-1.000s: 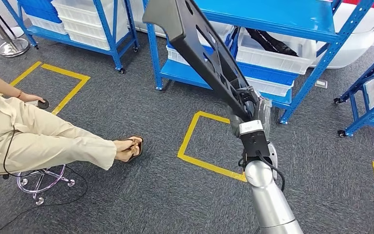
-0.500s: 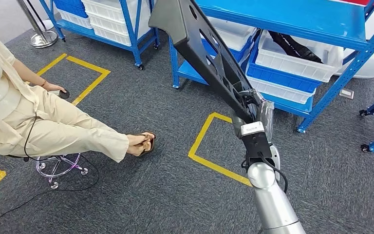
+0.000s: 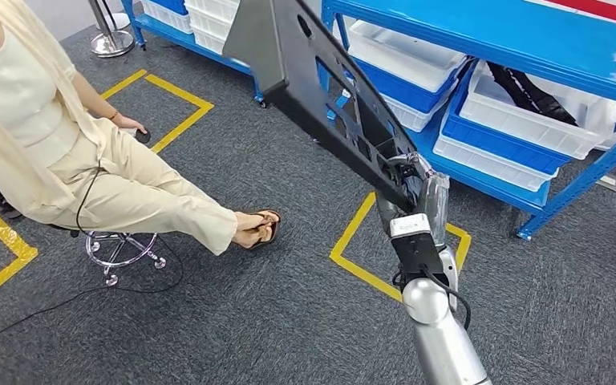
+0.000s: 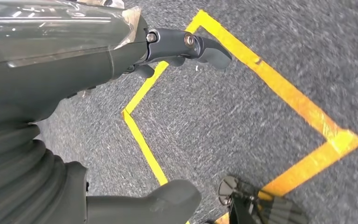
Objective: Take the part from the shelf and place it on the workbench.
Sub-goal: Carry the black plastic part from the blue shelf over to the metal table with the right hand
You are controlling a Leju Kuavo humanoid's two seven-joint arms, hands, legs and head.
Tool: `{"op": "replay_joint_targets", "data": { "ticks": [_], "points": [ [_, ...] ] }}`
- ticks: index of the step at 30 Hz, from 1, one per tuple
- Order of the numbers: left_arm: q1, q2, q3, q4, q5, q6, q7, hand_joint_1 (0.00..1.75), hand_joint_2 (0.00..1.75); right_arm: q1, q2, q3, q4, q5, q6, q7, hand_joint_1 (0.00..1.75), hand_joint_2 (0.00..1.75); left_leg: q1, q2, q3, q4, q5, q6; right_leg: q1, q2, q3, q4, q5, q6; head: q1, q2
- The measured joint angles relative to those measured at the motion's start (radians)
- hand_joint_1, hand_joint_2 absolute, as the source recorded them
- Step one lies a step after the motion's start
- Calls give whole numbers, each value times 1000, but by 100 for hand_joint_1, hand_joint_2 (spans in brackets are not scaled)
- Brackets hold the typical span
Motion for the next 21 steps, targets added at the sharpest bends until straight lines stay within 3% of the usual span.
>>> {"op": "replay_joint_targets", "data": {
  "ticks": [3,4,5,6,8,9,11,13,15,17,19,20,21],
  "points": [
    [-5,-2,0,0,-1,0,-10,0,175,0,4,2,-22,14,5,11,173,175,0,-27,1,-4,5,11,-3,52,-88,185,-81,-11,4,0],
    [-7,-3,0,0,-1,0,-14,0,175,-1,5,5,-27,18,8,14,173,175,-1,-39,0,-4,5,12,-2,58,-114,235,-96,-11,5,0],
    [-8,-4,0,0,-2,0,-18,0,175,-3,8,9,-33,20,12,17,173,175,-2,-51,-1,-3,6,12,-2,60,-121,246,-93,-6,5,0],
    [-10,-6,0,0,-2,0,-21,0,175,-9,11,14,-39,22,16,19,173,175,-3,-62,0,-3,6,12,-1,63,-108,216,-74,0,5,0],
    [-15,-9,0,0,-1,0,-26,0,175,-30,19,28,-52,24,20,19,173,175,-4,-83,0,-1,7,10,-2,86,-43,78,-15,11,5,0],
    [-19,-11,0,0,-1,2,-27,0,175,-45,23,36,-57,25,20,20,173,175,-6,-92,-1,1,7,7,-2,97,-14,17,8,11,5,0],
    [-30,-15,0,0,-1,6,-27,0,175,-73,30,56,-64,26,20,23,173,175,-8,-106,-7,3,10,-2,0,109,9,-35,27,1,3,0],
    [-39,-18,0,0,-2,11,-23,0,175,-97,39,78,-67,27,20,28,173,175,-5,-111,-12,3,12,-12,-2,95,11,-38,33,-11,3,0],
    [-47,-20,0,0,-4,13,-20,0,175,-116,49,95,-71,27,19,34,173,175,-3,-80,-28,34,-10,-23,-8,81,15,-44,38,-25,0,0],
    [-59,-24,0,0,-9,17,-14,0,175,-133,58,108,-75,30,18,44,173,175,0,-38,-78,137,-65,-35,-8,64,17,-46,38,-36,-4,0],
    [-74,-29,-1,0,-18,23,0,0,175,-156,68,126,-77,46,15,70,173,175,7,-23,-141,260,-112,-44,-5,45,17,-46,36,-40,-5,0],
    [-83,-31,-2,0,-24,27,10,0,175,-170,74,136,-77,59,14,88,173,175,10,-19,-155,285,-112,-48,-4,36,17,-45,35,-40,-5,0],
    [-92,-34,-3,0,-30,31,20,0,175,-184,80,148,-77,72,12,105,173,175,13,-15,-150,272,-95,-50,-4,27,18,-45,35,-41,-5,0]
  ]
}}
